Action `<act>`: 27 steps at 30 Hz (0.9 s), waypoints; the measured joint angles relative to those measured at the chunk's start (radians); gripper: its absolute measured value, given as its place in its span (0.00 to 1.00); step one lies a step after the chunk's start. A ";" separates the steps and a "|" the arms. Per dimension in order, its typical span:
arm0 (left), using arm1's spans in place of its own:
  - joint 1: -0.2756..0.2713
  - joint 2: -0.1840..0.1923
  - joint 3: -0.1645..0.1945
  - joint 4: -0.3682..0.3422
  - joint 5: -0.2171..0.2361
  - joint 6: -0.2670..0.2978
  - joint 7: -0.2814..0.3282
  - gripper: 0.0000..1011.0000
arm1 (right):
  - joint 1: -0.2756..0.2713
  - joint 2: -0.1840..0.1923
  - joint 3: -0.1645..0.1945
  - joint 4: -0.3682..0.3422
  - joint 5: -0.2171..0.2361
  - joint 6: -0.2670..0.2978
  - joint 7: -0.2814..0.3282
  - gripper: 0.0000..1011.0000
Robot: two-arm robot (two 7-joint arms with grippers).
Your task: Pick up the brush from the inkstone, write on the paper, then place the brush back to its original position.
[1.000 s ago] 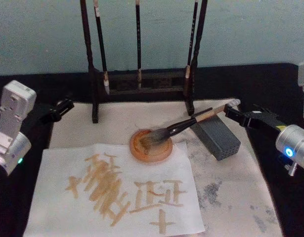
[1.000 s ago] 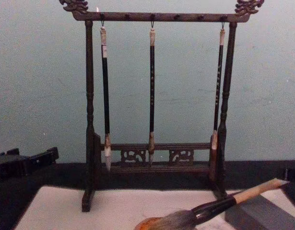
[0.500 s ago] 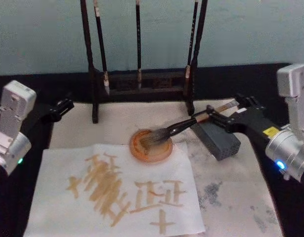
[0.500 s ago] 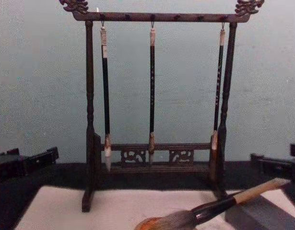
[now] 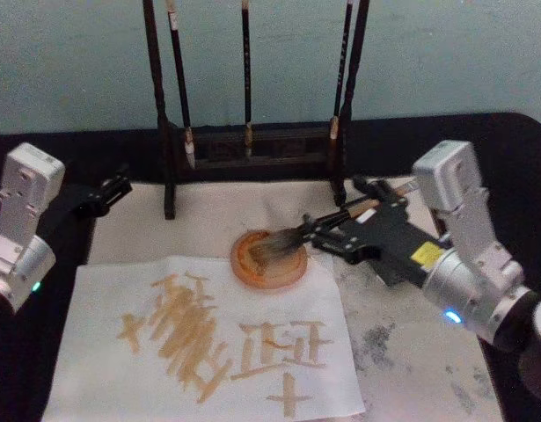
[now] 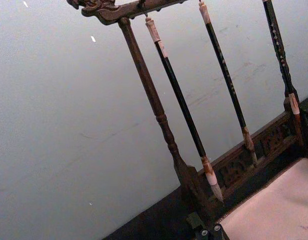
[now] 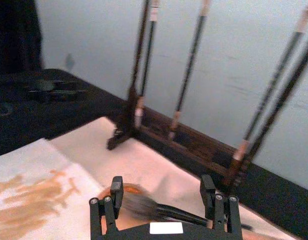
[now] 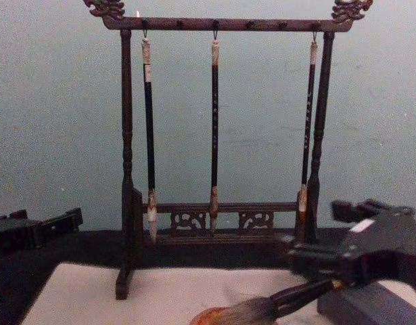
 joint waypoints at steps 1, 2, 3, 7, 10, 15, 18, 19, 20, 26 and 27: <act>0.000 0.000 0.000 0.000 0.000 0.000 0.000 0.99 | 0.007 -0.007 -0.012 0.002 -0.014 0.003 0.012 0.99; 0.000 0.000 0.000 0.000 0.000 0.000 0.000 0.99 | 0.007 -0.007 -0.012 0.002 -0.014 0.003 0.012 0.99; 0.000 0.000 0.000 0.000 0.000 0.000 0.000 0.99 | 0.010 -0.010 -0.019 0.004 -0.020 0.005 0.019 0.99; 0.000 0.000 0.000 0.000 0.000 0.000 0.000 0.99 | 0.008 -0.008 -0.014 0.004 -0.018 0.005 0.016 0.99; 0.000 0.000 0.000 0.000 0.000 0.000 0.000 0.99 | 0.008 -0.007 -0.012 0.004 -0.016 0.005 0.014 0.99; 0.000 0.000 0.000 0.000 0.000 0.000 0.000 0.99 | 0.006 -0.006 -0.009 0.004 -0.012 0.005 0.010 0.99; 0.000 0.000 0.000 0.000 0.000 0.000 0.000 0.99 | 0.005 -0.005 -0.009 0.004 -0.010 0.005 0.009 0.99; 0.000 0.000 0.000 0.000 0.000 0.000 0.000 0.99 | 0.005 -0.005 -0.008 0.004 -0.009 0.004 0.009 0.99; 0.000 0.000 0.000 0.000 0.000 0.000 0.000 0.99 | 0.005 -0.005 -0.008 0.004 -0.009 0.004 0.008 0.99; 0.000 0.000 0.000 0.000 0.000 0.000 0.000 0.99 | 0.004 -0.005 -0.006 0.004 -0.007 0.004 0.007 0.99; 0.000 0.000 0.000 0.000 0.000 0.000 0.000 0.99 | 0.004 -0.004 -0.006 0.004 -0.007 0.004 0.007 0.99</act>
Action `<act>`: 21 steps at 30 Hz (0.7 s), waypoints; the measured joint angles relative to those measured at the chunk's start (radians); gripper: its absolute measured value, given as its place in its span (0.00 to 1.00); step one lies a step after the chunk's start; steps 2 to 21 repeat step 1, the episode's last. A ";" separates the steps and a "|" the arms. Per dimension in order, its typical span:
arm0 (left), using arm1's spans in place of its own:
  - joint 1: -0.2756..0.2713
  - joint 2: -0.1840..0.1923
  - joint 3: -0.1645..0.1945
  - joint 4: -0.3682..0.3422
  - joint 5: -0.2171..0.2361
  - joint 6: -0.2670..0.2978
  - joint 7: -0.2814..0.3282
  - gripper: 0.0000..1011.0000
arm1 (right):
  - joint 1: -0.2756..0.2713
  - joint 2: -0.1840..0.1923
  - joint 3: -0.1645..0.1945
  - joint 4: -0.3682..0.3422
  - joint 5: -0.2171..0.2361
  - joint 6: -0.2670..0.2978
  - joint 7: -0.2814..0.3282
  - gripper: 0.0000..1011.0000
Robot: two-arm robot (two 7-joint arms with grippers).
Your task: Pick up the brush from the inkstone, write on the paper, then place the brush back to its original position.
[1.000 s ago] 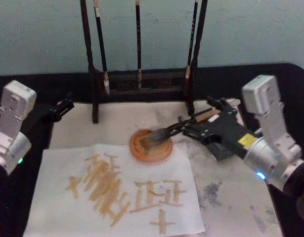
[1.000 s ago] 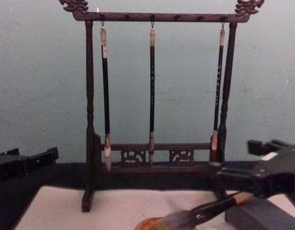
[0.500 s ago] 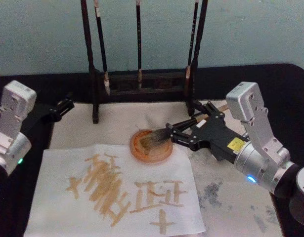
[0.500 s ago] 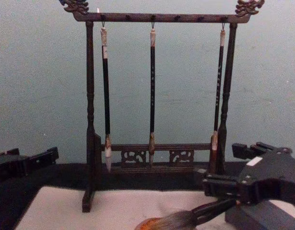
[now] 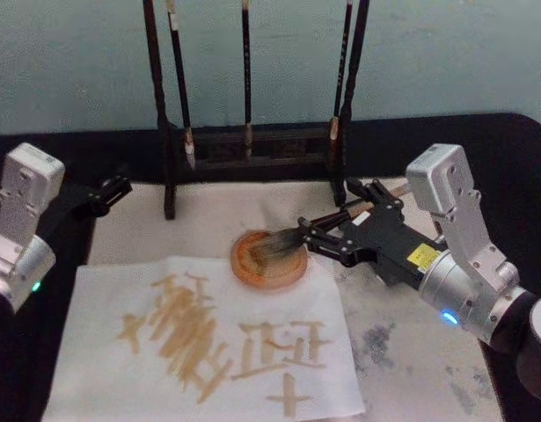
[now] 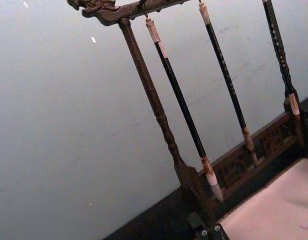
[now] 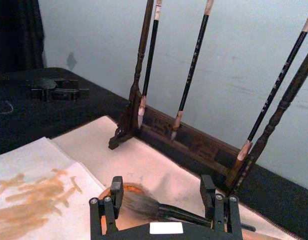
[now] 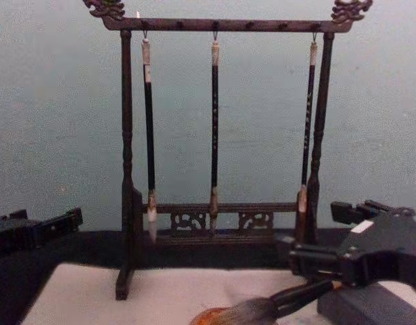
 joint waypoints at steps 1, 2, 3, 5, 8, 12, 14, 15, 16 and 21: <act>0.000 0.000 0.000 0.000 0.000 0.000 0.000 0.99 | 0.000 0.000 0.000 0.000 0.000 0.000 0.000 0.99; 0.000 0.000 0.000 0.000 0.000 0.000 0.000 0.99 | 0.000 0.000 0.000 0.000 0.000 0.000 0.000 0.99; 0.000 0.000 0.000 0.000 0.000 0.000 0.000 0.99 | 0.000 0.000 0.000 0.000 0.000 0.000 0.000 0.99; 0.000 0.000 0.000 0.000 0.000 0.000 0.000 0.99 | 0.000 0.000 0.000 0.000 0.000 0.000 0.000 0.99; 0.000 0.000 0.000 0.000 0.000 0.000 0.000 0.99 | 0.000 0.000 0.000 0.000 0.000 0.000 0.000 0.99; 0.000 0.000 0.000 0.000 0.000 0.000 0.000 0.99 | 0.000 0.000 0.000 0.000 0.000 0.000 0.000 0.99; 0.000 0.000 0.000 0.000 0.000 0.000 0.000 0.99 | 0.000 0.000 0.000 0.000 0.000 0.000 0.000 0.99; 0.000 0.000 0.000 0.000 0.000 0.000 0.000 0.99 | 0.000 0.000 0.000 0.000 0.000 0.000 0.000 0.99; 0.000 0.000 0.000 0.000 0.000 0.000 0.000 0.99 | 0.000 0.000 0.000 0.000 0.000 0.000 0.000 0.99; 0.000 0.000 0.000 0.000 0.000 0.000 0.000 0.99 | 0.000 0.000 0.000 0.000 0.000 0.000 0.000 0.99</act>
